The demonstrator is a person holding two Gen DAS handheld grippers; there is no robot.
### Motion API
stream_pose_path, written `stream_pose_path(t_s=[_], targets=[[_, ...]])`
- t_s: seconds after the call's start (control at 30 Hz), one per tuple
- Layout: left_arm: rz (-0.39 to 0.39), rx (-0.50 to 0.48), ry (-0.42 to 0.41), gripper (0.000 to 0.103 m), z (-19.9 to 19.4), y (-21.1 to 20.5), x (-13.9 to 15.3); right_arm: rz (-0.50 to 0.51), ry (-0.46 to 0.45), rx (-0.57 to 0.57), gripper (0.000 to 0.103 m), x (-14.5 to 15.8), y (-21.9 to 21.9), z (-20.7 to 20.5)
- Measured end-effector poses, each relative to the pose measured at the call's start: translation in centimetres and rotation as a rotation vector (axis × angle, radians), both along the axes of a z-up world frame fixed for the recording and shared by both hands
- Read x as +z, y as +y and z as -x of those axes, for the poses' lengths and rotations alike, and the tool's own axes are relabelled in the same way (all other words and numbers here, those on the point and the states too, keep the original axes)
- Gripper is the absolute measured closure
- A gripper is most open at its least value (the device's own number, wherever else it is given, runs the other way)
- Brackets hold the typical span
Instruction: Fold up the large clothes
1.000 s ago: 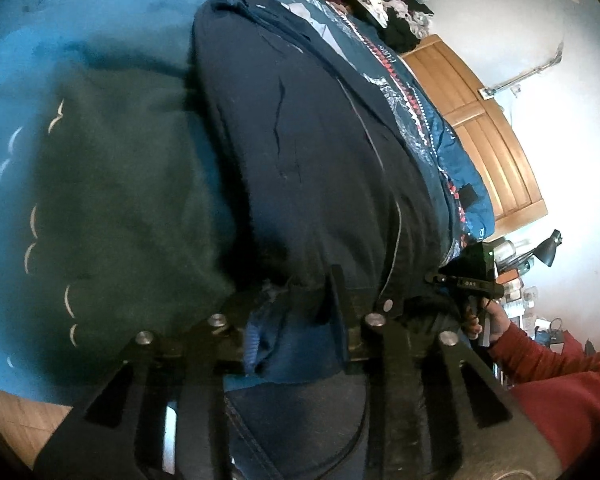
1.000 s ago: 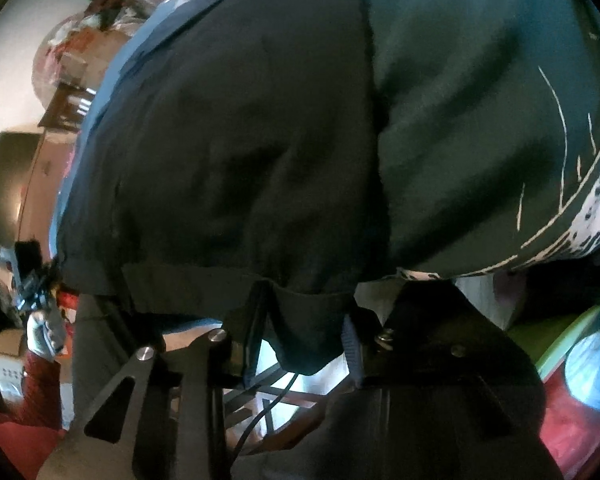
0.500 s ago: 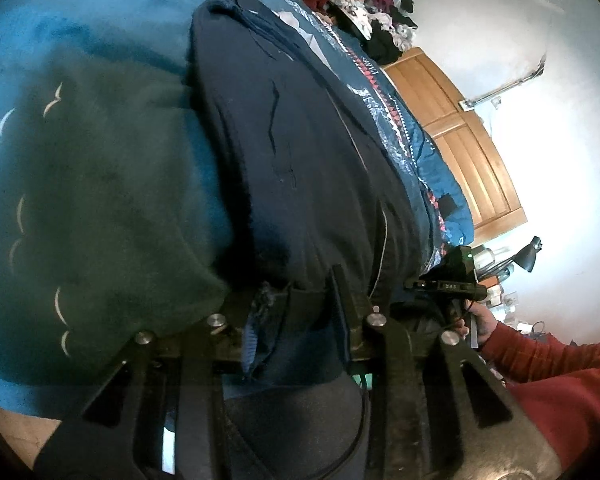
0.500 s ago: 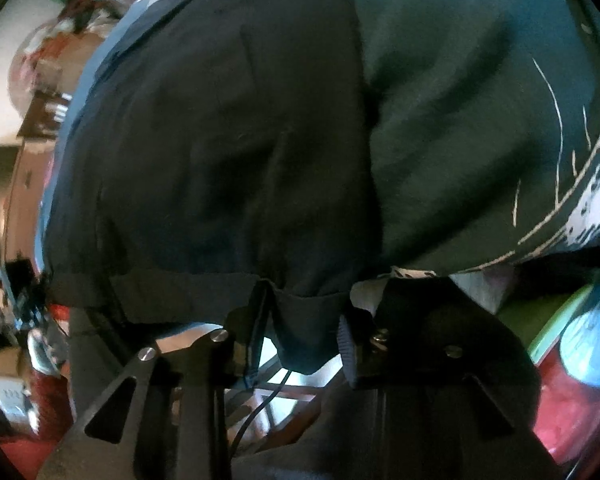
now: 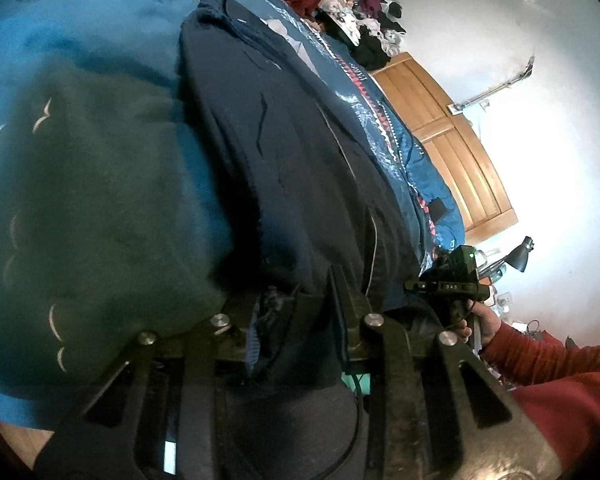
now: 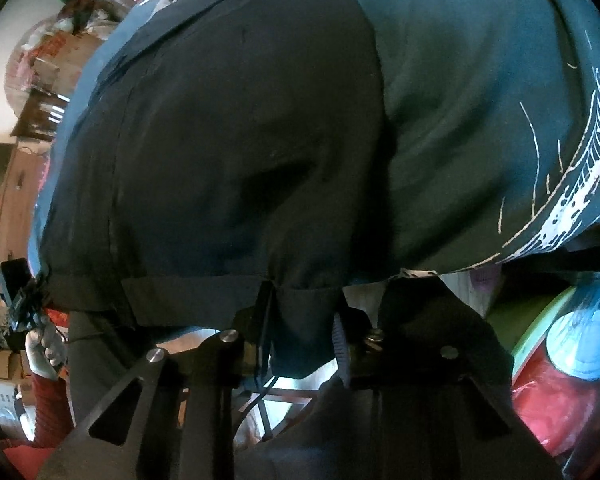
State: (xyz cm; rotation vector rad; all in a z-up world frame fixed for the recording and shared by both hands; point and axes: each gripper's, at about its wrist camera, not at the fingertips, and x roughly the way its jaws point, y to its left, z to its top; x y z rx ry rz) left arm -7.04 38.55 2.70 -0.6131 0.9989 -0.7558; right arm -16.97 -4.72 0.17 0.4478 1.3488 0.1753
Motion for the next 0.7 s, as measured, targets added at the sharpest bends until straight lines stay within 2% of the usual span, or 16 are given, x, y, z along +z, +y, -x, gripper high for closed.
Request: stream_pose_path(t_s=[0.3,0.4,0.53,0.6,0.67,0.7], targets=[[-0.036,0.023,0.037,0.075,-0.6,-0.2,0.2,0.003,-0.074,0.031,0.065,0.2,-0.6,0.5],[-0.041,0.022,0.048,0.075,-0.7,-0.4,0.3,-0.017,-0.067,0.029,0.064,-0.5,-1.0,0.5],[-0.058,0.017,0.055,0.075,-0.6,-0.7,0.6,-0.032,-0.026,0.02,0.055,-1.7,-1.2,1.0],[-0.061,0.018,0.064,0.075,-0.6,-0.7,0.5,-0.033,-0.029,0.027,0.055,-1.9,-1.2,1.1],[-0.064,0.019,0.071,0.075,-0.6,-0.7,0.4,-0.034,-0.027,0.047,0.061,-1.9,-1.0,0.9],[-0.068,0.018,0.071,0.075,-0.5,-0.7,0.5,-0.028,-0.031,0.055,0.072,-1.8,-1.0,1.0]])
